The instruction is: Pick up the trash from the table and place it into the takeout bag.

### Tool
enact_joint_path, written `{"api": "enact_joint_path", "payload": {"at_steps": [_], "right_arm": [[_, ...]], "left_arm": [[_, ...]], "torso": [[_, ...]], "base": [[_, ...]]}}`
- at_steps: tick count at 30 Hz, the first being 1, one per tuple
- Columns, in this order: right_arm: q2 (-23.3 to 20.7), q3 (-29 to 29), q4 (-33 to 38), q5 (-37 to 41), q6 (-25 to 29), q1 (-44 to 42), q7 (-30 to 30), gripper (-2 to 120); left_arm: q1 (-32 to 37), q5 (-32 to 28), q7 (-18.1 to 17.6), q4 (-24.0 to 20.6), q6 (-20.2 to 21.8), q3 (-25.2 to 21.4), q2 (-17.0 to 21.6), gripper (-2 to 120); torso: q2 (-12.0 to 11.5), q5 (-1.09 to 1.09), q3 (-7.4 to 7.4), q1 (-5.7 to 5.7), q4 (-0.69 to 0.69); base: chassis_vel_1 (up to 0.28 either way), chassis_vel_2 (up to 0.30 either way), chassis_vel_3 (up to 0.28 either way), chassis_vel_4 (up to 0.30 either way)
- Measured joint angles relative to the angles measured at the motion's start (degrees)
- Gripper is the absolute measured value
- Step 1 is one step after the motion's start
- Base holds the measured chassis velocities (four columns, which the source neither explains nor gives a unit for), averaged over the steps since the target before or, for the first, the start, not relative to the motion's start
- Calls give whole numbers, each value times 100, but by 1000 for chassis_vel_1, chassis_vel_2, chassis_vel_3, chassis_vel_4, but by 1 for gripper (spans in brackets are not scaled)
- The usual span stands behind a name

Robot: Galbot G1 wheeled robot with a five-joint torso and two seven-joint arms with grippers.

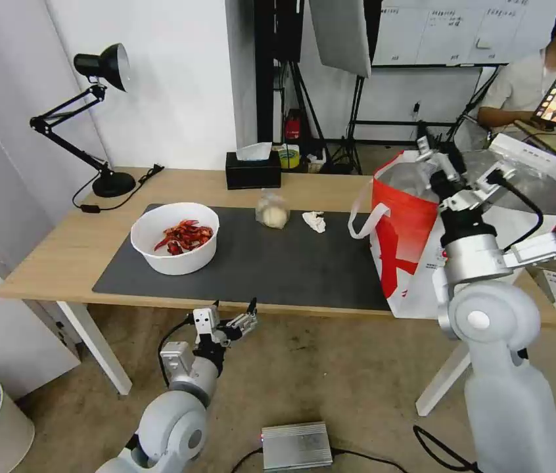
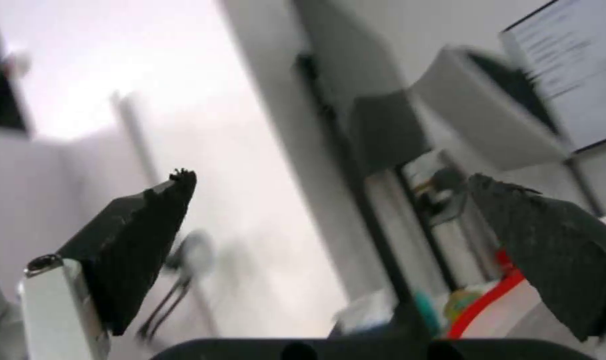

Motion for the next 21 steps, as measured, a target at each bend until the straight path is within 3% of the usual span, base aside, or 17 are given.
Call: {"api": "enact_joint_path", "payload": {"at_steps": [4, 8, 15, 21], "right_arm": [[-169, -60, 86, -71, -179, -160, -243, 100], [-576, -124, 221, -776, -300, -695, -674, 100], [-837, -158, 368, -1402, -304, -1493, -810, 100], [-1155, -398, 615, -2021, -404, -2504, 29, 100]], "left_arm": [[-4, 5, 3, -1, 2, -23, 30, 100], [16, 99, 9, -48, 30, -193, 150, 100], [107, 287, 84, -47, 21, -432, 327, 100], [334, 505, 269, -74, -45, -728, 579, 100]], "torso": [[0, 0, 0, 0, 0], [0, 0, 0, 0, 0], [1, -2, 0, 0, 0], [0, 0, 0, 0, -1]], "base": [[0, 0, 0, 0], [0, 0, 0, 0], [0, 0, 0, 0], [0, 0, 0, 0]]}}
